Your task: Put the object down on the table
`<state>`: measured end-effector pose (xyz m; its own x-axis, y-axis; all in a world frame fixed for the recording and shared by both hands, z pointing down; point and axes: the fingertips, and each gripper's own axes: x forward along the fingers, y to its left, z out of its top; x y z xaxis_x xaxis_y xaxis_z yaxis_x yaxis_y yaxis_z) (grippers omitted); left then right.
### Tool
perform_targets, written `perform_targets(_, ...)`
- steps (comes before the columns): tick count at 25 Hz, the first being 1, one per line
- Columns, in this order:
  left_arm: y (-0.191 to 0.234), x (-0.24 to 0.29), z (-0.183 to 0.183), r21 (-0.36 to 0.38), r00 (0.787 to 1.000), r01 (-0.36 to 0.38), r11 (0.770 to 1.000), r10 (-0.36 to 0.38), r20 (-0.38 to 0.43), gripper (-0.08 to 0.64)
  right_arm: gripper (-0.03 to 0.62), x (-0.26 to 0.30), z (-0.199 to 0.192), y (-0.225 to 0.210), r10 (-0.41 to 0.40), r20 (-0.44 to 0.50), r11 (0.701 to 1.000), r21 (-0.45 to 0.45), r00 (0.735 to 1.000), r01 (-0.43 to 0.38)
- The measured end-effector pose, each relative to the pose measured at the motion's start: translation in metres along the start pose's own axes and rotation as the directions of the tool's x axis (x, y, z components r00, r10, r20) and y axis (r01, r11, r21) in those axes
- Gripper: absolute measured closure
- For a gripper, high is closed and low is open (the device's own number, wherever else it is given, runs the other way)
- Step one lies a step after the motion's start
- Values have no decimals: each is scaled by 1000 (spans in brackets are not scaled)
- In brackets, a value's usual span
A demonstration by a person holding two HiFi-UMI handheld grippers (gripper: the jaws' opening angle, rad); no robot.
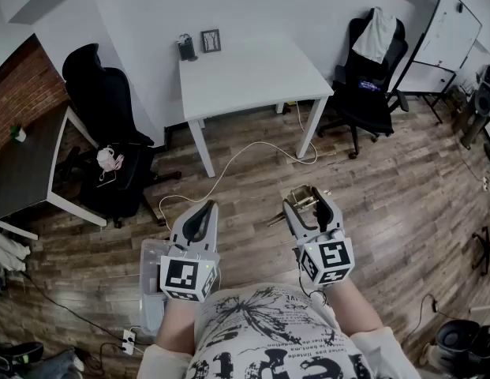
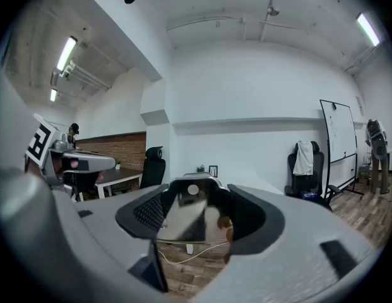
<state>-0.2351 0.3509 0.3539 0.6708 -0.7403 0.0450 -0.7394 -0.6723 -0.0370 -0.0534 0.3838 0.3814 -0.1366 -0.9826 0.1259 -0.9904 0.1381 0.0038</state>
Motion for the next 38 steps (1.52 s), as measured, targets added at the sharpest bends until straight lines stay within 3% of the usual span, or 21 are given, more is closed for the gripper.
perform_targets(14, 7, 6, -9, -14, 1000, -8, 1000, 8, -6, 548, 311, 9, -6, -1, 2, -14, 1000, 20, 1000, -2)
perform_targets(23, 5, 35, -25, -27, 998, -15, 1000, 13, -57, 548, 311, 35, -14, -23, 23, -39, 1000, 20, 999, -22)
perform_targets(29, 11, 91, -27, -9, 995, -77, 997, 76, -64, 548, 311, 87, -19, -66, 82, -38, 996, 22, 996, -81)
perform_targets(38, 20, 231, -11, -16, 984, -170, 985, 169, -53, 548, 311, 197, 5, -175, 169, -37, 986, 8, 985, -169)
